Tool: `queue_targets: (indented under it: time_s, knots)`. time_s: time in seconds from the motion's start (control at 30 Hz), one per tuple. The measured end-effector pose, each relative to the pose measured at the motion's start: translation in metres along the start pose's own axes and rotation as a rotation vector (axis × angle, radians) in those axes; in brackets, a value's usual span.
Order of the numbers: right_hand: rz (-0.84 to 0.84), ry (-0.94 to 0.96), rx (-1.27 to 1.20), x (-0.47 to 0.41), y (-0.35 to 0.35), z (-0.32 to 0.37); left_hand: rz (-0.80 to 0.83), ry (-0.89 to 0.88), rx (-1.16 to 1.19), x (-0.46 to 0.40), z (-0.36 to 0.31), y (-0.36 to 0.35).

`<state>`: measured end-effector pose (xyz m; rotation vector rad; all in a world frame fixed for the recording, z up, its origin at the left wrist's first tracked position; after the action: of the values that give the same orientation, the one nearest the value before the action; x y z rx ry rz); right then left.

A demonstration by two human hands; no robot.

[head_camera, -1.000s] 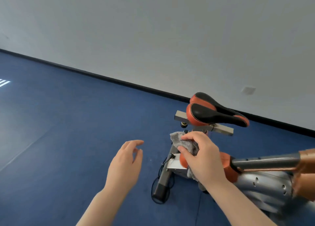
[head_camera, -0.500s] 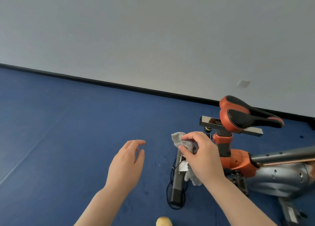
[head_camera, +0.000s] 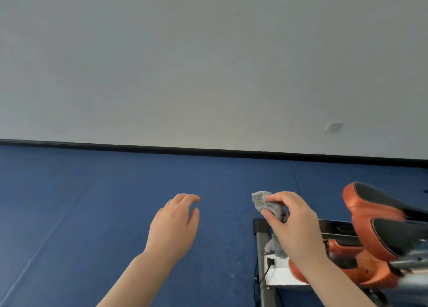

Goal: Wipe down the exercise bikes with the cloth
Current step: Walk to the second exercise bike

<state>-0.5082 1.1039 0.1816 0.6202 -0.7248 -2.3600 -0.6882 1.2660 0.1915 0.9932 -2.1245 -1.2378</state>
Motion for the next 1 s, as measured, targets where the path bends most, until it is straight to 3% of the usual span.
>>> queue_targets:
  time_s: [0.33, 0.5, 0.7, 1.0]
  knots:
    - [-0.087, -0.131, 0.157, -0.144, -0.030, -0.014, 0.119, -0.176, -0.036, -0.204, -0.015, 0.006]
    - [-0.238, -0.281, 0.213, -0.210, -0.036, -0.031, 0.233, -0.414, -0.084, -0.319, -0.050, -0.008]
    - [-0.429, -0.464, 0.282, -0.266, -0.009, -0.058, 0.324, -0.661, -0.092, -0.425, -0.122, -0.040]
    - [-0.695, -0.668, 0.363, -0.301, 0.071, -0.125, 0.490, -1.006, -0.070, -0.473, -0.283, -0.125]
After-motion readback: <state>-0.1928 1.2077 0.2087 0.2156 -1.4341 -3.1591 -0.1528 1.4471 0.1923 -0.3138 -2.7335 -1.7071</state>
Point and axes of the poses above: each hand's wrist, its own x-axis away from the middle knuckle, its own y-axis out of the back of the hand, z = x × y, the point moved 1 cm from there along -x, towards the middle knuckle
